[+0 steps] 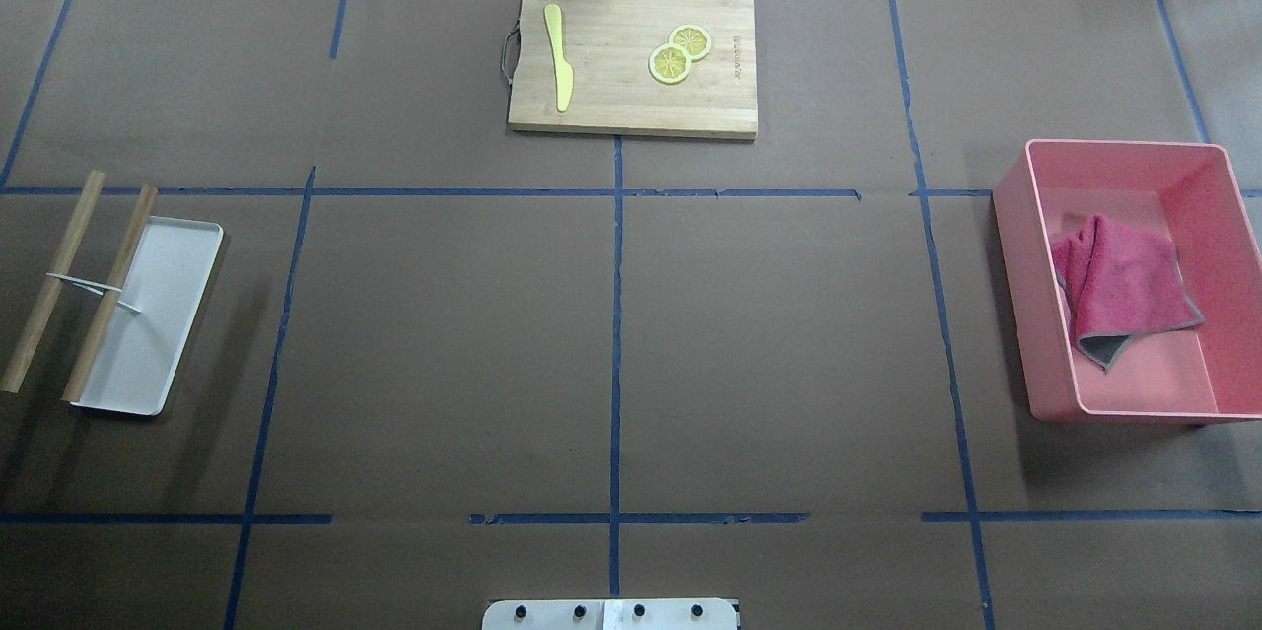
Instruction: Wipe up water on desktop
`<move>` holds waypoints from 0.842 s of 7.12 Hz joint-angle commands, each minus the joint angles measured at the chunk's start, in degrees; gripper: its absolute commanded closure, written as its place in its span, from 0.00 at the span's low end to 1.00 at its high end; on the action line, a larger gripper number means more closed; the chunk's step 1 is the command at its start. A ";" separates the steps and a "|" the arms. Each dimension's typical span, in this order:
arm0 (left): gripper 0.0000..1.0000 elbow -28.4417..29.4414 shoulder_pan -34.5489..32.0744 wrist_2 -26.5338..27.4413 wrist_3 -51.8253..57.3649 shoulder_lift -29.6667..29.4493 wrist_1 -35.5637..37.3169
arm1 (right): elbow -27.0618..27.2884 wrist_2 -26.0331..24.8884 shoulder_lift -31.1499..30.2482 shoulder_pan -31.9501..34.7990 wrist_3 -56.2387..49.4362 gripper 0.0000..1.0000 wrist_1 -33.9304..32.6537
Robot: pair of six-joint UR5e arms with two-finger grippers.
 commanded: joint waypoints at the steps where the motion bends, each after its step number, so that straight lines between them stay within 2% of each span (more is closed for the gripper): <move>1: 0.00 -0.20 0.08 0.16 0.38 -0.30 0.02 | -0.02 -0.36 0.23 0.42 -0.06 0.00 0.18; 6: 0.00 -0.72 0.00 -0.01 0.91 -0.39 0.02 | 0.07 -0.71 0.32 0.51 0.29 0.00 0.09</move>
